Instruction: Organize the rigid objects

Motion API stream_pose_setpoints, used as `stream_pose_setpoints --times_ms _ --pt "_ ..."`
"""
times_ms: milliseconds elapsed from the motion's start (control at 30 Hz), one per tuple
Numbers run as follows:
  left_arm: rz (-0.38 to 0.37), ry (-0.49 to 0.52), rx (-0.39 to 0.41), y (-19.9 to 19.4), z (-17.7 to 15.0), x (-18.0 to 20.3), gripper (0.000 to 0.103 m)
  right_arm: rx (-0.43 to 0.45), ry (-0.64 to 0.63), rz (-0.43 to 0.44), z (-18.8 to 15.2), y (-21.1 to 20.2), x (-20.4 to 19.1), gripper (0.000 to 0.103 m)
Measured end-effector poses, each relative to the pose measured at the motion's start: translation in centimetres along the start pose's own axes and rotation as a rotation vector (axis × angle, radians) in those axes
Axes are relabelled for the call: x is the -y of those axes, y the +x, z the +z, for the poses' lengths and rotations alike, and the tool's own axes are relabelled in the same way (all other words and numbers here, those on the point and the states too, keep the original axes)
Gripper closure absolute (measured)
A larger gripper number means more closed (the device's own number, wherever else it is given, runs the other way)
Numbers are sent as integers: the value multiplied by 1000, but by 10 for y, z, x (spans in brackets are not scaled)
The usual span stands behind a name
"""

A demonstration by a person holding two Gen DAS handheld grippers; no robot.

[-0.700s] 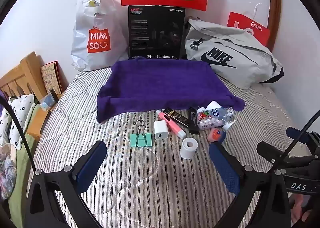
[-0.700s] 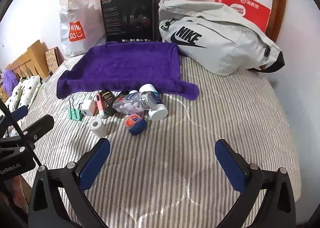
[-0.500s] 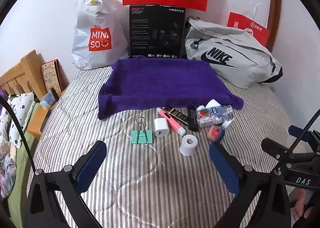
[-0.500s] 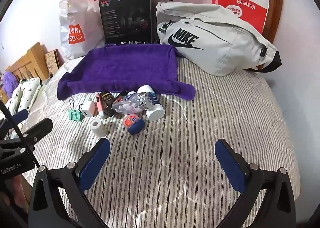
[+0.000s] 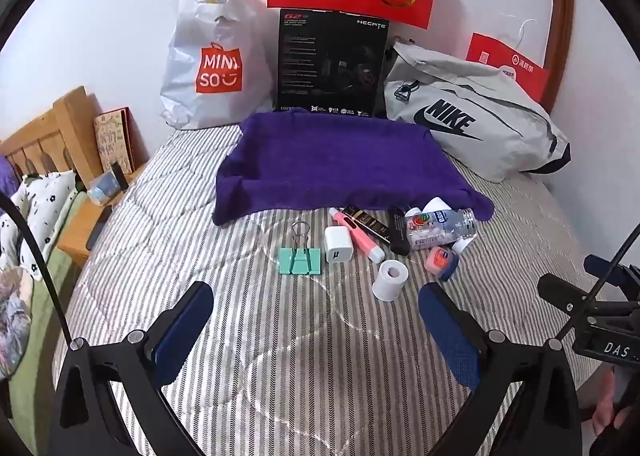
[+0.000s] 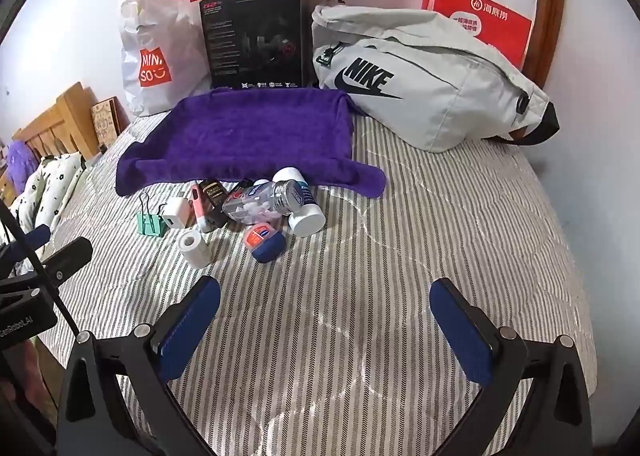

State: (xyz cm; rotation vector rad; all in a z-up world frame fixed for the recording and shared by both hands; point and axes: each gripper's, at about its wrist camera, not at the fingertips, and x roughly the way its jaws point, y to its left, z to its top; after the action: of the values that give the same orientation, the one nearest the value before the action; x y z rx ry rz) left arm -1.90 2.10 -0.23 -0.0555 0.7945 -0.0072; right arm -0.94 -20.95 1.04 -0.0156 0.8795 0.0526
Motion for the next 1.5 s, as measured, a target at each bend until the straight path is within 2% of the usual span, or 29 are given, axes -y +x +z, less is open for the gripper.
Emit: stream_pose_setpoints --times_ms 400,1500 --pt "2 -3 -6 4 -3 -3 0 9 -19 -27 0 -8 -4 0" --pt "-2 13 -8 1 -11 3 0 22 -22 -9 -2 -20 -6 0"
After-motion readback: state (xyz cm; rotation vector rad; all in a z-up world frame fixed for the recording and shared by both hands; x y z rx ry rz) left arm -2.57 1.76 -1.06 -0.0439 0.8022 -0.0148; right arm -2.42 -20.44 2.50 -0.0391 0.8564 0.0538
